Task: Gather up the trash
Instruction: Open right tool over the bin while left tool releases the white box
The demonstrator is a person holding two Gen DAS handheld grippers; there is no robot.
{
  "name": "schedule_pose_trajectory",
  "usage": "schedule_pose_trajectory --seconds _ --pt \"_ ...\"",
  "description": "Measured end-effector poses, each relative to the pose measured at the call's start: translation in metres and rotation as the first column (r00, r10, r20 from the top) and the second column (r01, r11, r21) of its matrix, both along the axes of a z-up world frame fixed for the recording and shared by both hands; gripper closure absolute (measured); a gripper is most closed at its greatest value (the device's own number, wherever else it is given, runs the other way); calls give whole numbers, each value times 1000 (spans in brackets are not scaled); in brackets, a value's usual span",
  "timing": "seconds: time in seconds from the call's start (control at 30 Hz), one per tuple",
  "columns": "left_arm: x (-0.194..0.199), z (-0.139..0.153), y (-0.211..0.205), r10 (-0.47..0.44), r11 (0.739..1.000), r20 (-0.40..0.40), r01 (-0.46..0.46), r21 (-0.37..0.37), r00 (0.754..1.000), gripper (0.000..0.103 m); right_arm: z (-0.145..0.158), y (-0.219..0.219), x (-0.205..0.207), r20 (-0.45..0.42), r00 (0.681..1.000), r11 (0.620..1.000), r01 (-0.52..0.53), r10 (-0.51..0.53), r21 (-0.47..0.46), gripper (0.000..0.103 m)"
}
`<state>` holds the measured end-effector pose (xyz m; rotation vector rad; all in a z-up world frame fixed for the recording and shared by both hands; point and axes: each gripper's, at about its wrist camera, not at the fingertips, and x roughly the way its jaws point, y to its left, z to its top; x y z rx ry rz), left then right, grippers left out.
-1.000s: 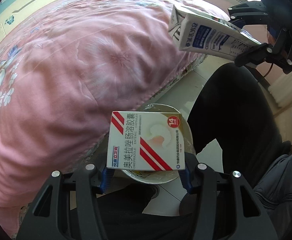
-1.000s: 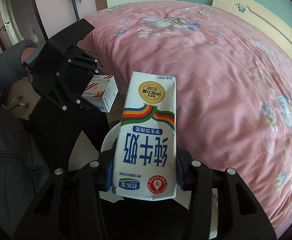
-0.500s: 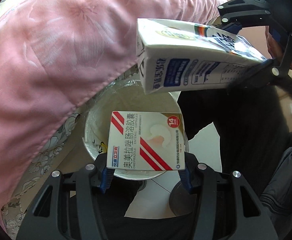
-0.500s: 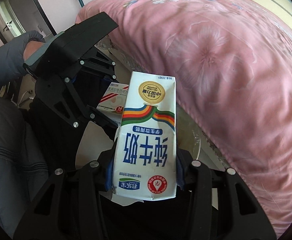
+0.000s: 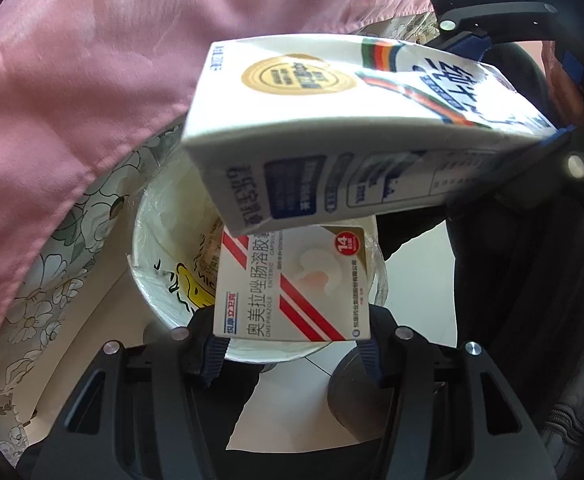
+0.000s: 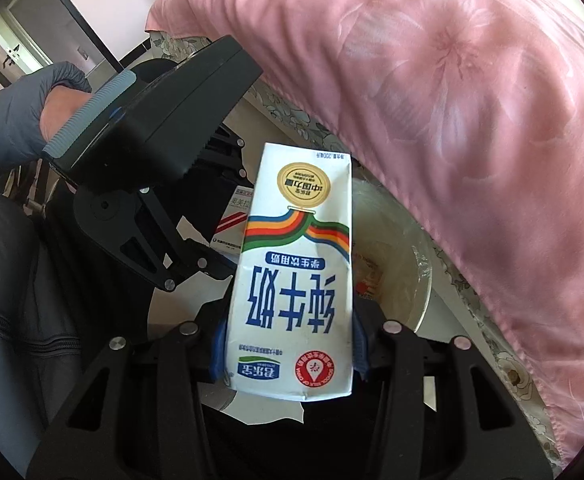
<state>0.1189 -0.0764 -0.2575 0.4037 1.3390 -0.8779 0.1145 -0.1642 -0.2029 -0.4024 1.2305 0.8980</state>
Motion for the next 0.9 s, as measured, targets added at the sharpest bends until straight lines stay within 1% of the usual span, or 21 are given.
schedule_pose_trajectory --seconds 0.2,0.57,0.73,0.9 --pt "5 -10 -6 0 1000 -19 0 0 1000 46 -22 1 12 -43 999 1000 10 -10 -15 55" --pt "11 -32 -12 -2 1000 -69 2 -3 998 46 -35 9 29 -78 997 1000 10 -12 -28 55" --pt "11 -38 -11 -6 1000 -92 6 2 996 46 -33 12 34 -89 996 999 7 -10 -31 55" --pt "12 -43 -11 6 1000 -94 -6 8 996 46 -34 10 32 -97 995 999 11 -15 -35 55"
